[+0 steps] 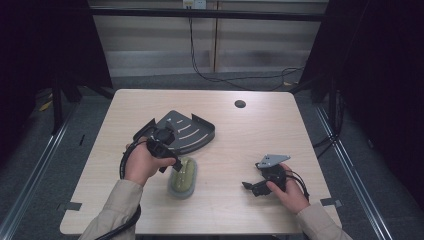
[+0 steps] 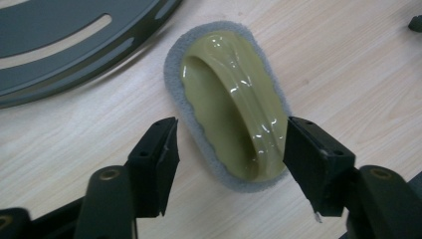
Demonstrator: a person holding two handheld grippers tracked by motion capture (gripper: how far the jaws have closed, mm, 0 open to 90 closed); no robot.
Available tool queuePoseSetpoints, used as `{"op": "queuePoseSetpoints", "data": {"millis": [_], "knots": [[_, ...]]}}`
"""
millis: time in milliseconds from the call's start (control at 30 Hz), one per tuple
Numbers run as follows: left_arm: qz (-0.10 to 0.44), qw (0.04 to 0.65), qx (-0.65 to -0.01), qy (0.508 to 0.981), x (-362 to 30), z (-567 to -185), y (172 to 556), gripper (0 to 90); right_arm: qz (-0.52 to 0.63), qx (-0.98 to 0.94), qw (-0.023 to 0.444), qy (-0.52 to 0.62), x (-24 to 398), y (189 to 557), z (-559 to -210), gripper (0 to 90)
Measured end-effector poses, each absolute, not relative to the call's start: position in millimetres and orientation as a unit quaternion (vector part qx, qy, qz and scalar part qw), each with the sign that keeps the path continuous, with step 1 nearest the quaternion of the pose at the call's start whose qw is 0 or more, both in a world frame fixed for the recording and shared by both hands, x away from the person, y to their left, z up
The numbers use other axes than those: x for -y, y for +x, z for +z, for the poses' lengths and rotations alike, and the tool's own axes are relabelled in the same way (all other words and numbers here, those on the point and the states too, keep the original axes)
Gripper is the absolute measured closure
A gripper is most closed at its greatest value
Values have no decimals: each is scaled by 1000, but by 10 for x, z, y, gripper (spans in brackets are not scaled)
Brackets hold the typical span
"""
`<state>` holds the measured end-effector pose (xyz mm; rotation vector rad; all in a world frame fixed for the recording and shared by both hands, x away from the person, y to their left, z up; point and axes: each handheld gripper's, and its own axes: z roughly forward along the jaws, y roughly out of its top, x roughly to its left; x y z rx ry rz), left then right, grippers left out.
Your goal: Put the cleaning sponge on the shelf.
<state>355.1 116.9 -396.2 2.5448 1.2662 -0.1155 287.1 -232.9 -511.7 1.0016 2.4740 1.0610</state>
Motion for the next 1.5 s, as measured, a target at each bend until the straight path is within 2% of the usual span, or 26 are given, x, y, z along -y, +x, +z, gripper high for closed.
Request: {"op": "queuePoseSetpoints", "data": {"millis": [367, 833, 967, 1067, 1133, 1300, 1500], "knots": [[-63, 134, -457, 877, -1018, -4071, 3599, 437, 366, -854, 134, 345, 2329, 2871, -5116, 95], [-65, 116, -471, 872, -953, -4197, 3605, 466, 365, -853, 134, 347, 2328, 2869, -5115, 95], [-66, 115, -474, 870, -933, -4221, 3603, 508, 365, -853, 134, 347, 2328, 2868, -5115, 95], [-67, 112, -473, 871, -910, -4230, 3600, 562, 365, -853, 134, 347, 2328, 2868, -5115, 95], [-67, 109, -473, 872, -900, -4222, 3600, 628, 365, -853, 134, 347, 2328, 2868, -5115, 95], [-65, 91, -477, 872, -918, -4200, 3603, 710, 366, -853, 134, 346, 2328, 2870, -5116, 95], [-53, 82, -474, 875, -963, -4155, 3599, 723, 365, -853, 134, 347, 2329, 2869, -5116, 95]]}}
